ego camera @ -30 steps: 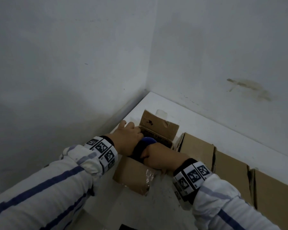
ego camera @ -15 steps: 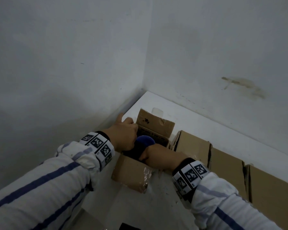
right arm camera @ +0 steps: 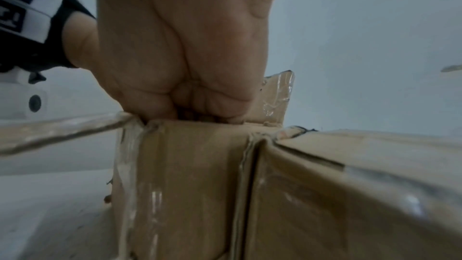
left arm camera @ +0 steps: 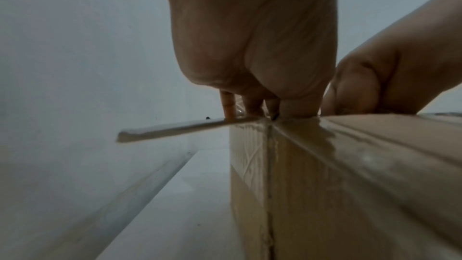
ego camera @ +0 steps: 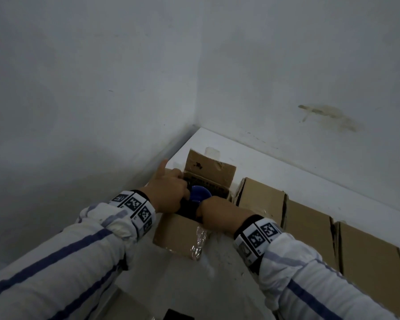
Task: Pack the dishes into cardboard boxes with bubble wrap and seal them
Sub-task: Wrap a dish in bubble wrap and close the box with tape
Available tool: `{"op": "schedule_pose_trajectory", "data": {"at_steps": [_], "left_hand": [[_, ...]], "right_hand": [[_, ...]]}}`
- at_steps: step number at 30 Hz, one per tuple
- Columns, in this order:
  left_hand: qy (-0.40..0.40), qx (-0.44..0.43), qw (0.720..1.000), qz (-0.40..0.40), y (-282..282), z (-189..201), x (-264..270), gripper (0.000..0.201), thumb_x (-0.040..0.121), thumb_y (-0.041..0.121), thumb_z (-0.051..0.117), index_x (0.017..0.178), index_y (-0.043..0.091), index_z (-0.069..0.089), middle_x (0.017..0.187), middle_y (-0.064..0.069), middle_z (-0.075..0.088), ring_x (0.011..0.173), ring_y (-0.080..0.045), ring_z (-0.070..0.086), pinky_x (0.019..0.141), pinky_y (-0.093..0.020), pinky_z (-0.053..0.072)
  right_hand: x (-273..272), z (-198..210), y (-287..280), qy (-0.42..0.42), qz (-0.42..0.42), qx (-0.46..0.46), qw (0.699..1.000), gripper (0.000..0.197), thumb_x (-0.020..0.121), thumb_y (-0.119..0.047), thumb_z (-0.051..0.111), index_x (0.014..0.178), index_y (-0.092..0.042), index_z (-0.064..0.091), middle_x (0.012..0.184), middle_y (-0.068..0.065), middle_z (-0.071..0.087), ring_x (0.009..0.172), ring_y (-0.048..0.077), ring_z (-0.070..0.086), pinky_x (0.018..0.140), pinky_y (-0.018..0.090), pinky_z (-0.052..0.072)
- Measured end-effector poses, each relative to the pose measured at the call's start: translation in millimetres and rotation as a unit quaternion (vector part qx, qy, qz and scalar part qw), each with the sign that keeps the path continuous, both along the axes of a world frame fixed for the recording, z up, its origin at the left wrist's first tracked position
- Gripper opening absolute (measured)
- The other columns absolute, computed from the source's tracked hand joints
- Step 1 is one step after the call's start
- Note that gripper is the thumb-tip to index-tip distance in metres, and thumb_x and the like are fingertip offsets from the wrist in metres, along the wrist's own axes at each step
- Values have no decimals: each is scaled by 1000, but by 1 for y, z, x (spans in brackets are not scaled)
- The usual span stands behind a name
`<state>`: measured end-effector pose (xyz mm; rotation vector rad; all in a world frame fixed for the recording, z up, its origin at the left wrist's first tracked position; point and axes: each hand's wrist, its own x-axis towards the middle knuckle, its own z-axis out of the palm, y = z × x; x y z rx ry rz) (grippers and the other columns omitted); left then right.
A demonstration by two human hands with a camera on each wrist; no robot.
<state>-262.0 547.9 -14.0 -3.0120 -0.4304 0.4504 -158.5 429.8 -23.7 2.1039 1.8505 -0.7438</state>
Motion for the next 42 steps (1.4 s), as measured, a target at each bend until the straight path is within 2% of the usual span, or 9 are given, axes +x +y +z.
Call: {"op": "schedule_pose_trajectory", "data": {"at_steps": [3,6,10,14,22,27,31,36,42], "left_hand": [[-7,12,1000,9,-4,4,3,29,89,19,48,111,28,65,111,8,59,123,-19,39,110,-61,-4],[-3,-2,1000,12,-9,13,9,33,93,21,42,108,39,65,113,7,59,119,-20,42,111,-58,5],[-103,-103,989,35,-32,27,35,30,87,19,45,100,37,65,111,4,62,110,-23,53,100,-43,33],[-158,-162,974,9,-84,36,80,27,86,13,47,101,22,68,110,0,63,101,-22,58,89,-36,45],[-125,-270,952,-74,-234,20,178,28,91,12,43,107,18,65,119,-4,60,107,-20,55,93,-36,45],[-86,-290,944,-134,-347,11,234,29,94,16,41,112,21,63,125,-3,57,114,-23,53,96,-38,44],[-62,-310,934,-166,-426,3,267,30,92,13,41,116,20,60,122,-5,55,106,-22,54,89,-35,47],[-44,-298,933,-198,-500,-8,290,35,92,16,46,126,20,53,128,-6,46,116,-26,45,98,-39,40],[-32,-273,938,-210,-540,-20,305,44,89,13,45,132,20,46,134,-5,40,121,-27,36,99,-40,39]], "right_hand": [[2,-1,-3,15,-11,15,1000,28,91,-7,44,106,-4,68,97,13,67,84,27,60,80,31,49],[12,11,-12,85,-98,120,984,33,91,-4,45,112,-13,69,119,4,65,108,20,58,94,25,43],[30,26,-43,133,-227,255,930,29,88,-3,49,106,-11,70,115,6,66,107,20,59,81,14,37],[57,32,-92,110,-301,268,909,26,91,-9,49,107,-13,70,112,8,67,107,22,59,80,18,36],[126,25,-261,109,-500,273,815,25,91,-11,47,98,-14,71,105,9,68,89,20,60,77,29,46],[166,18,-375,71,-581,262,767,26,91,-12,47,99,-15,71,106,7,69,99,22,61,78,25,45],[193,16,-457,40,-630,278,724,23,88,-10,49,95,-13,71,104,4,70,93,19,61,73,22,41],[223,6,-542,15,-699,296,651,23,88,-8,49,94,-11,71,105,6,69,99,23,61,81,27,44],[237,-38,-612,-5,-749,144,647,25,89,-15,54,109,-2,62,114,17,62,105,32,58,87,32,45]]}}
